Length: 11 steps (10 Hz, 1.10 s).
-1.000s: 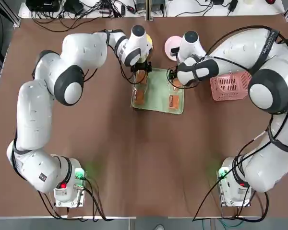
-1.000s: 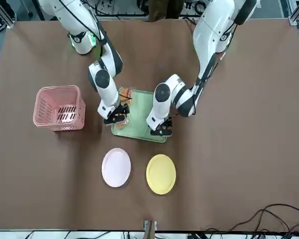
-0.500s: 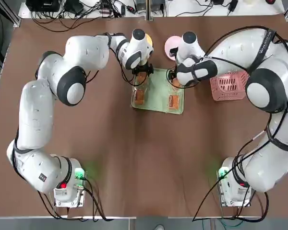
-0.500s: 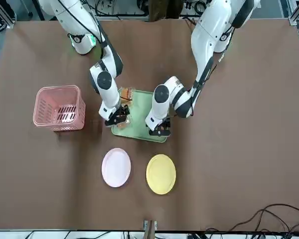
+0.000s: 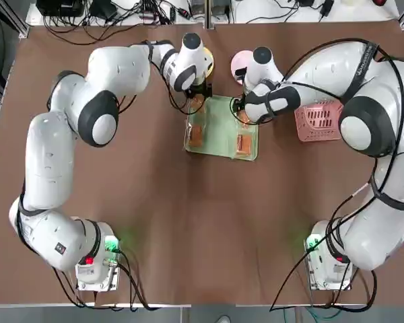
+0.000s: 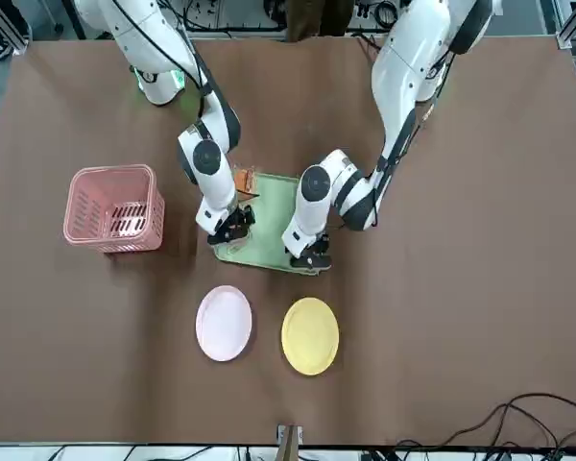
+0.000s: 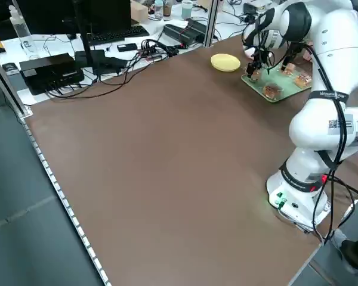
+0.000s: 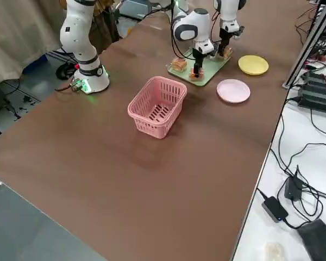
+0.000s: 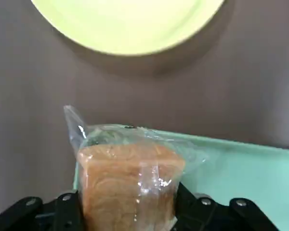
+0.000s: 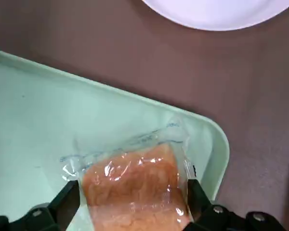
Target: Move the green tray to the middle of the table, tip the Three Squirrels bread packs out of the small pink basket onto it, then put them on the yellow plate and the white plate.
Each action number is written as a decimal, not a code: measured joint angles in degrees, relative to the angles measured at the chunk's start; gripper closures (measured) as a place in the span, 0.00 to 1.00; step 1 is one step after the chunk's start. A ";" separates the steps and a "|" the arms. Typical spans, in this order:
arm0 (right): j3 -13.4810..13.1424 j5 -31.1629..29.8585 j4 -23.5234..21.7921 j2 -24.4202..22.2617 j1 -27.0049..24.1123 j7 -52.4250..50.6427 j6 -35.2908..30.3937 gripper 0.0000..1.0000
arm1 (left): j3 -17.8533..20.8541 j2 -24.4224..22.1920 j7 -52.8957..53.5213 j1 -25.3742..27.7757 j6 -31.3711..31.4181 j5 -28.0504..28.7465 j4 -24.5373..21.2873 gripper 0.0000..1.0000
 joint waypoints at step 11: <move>-1.62 -0.07 5.29 -2.06 -0.14 0.59 -0.46 0.50 | 8.12 10.19 1.11 2.12 19.90 0.03 15.88 0.39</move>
